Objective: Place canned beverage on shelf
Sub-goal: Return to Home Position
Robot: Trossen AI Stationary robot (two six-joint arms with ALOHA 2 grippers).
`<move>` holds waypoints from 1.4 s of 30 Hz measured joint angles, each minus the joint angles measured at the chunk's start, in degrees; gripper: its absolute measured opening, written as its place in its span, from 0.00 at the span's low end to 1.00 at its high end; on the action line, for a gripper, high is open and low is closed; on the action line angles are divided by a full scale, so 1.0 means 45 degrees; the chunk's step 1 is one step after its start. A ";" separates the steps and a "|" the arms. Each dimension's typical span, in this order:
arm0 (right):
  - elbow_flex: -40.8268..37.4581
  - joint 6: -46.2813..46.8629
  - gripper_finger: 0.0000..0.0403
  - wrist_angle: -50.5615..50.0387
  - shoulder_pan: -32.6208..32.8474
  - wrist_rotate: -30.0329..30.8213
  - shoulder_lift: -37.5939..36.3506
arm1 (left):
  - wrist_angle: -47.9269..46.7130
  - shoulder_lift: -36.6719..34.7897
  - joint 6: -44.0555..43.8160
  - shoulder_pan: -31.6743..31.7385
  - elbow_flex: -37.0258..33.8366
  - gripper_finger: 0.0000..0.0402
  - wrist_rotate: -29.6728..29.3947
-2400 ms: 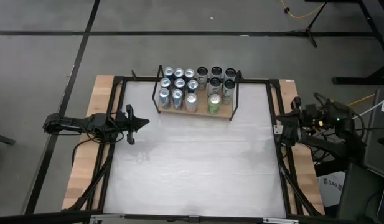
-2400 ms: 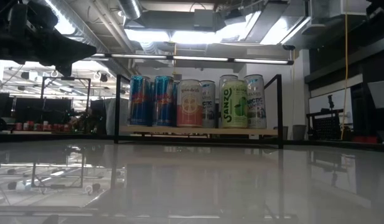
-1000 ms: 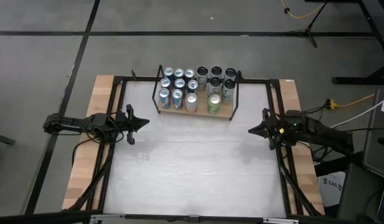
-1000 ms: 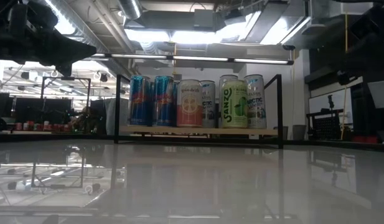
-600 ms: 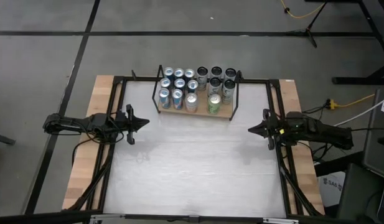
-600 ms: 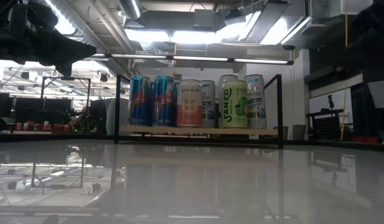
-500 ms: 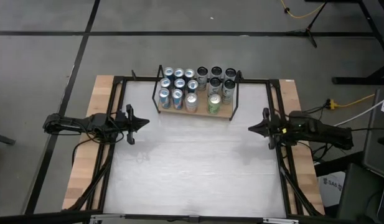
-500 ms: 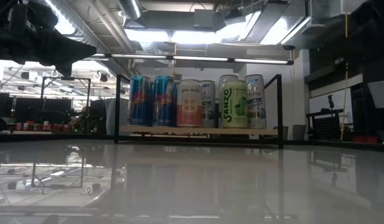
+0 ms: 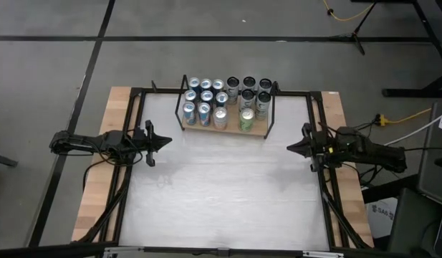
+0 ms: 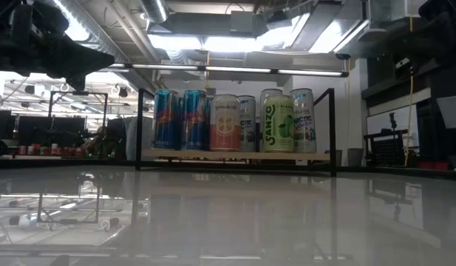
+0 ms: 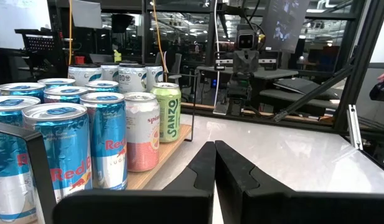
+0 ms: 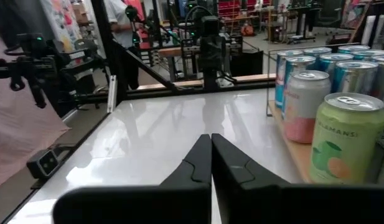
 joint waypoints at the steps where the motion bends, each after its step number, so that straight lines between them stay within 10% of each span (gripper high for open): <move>1: 0.0000 0.0000 0.00 0.0021 0.0000 -0.0085 0.0000 | -0.0002 -0.0002 0.0001 0.0001 0.0000 0.00 -0.0002; 42: -0.2875 0.0005 0.00 0.4316 -0.0010 -0.0044 -0.0010 | -0.0003 0.0002 0.0000 -0.0002 0.0000 0.00 -0.0002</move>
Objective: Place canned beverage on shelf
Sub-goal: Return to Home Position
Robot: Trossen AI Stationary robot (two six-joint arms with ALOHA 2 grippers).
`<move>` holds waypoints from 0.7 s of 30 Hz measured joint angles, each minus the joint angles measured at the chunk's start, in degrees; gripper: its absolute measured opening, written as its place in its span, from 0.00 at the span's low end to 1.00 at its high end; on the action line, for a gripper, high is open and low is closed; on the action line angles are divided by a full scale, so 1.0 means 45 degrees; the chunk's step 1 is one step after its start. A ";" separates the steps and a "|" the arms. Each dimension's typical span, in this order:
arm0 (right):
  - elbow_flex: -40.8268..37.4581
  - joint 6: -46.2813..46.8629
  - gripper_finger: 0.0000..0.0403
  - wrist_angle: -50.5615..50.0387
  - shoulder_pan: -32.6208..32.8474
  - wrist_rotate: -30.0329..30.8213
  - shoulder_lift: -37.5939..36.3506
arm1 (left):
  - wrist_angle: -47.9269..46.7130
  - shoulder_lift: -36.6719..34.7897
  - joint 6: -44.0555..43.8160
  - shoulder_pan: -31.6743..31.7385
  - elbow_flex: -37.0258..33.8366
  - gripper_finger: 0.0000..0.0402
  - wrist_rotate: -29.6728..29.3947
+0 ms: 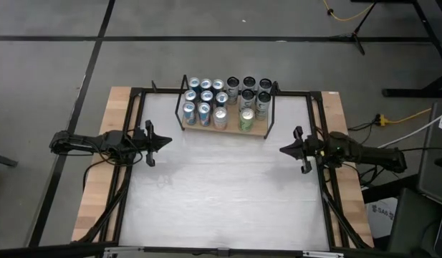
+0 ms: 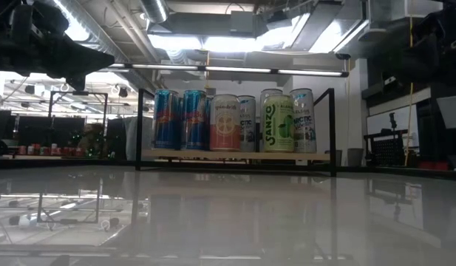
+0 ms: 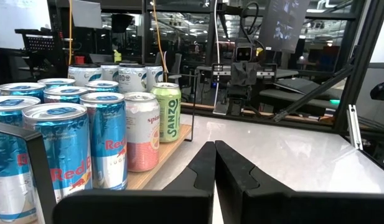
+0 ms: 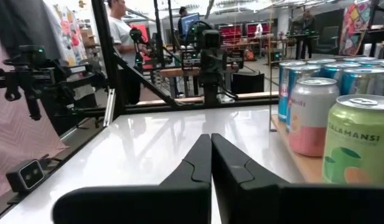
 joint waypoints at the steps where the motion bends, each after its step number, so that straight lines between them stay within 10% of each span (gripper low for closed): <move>1: 0.0000 0.0000 0.00 -0.0017 0.0000 0.0103 0.0000 | 0.0005 0.0000 0.0000 0.0000 0.0000 0.00 0.0000; 21: 0.0000 0.0000 0.00 -0.0122 0.0005 0.0448 0.0010 | 0.0003 -0.0003 0.0000 0.0000 0.0000 0.00 0.0003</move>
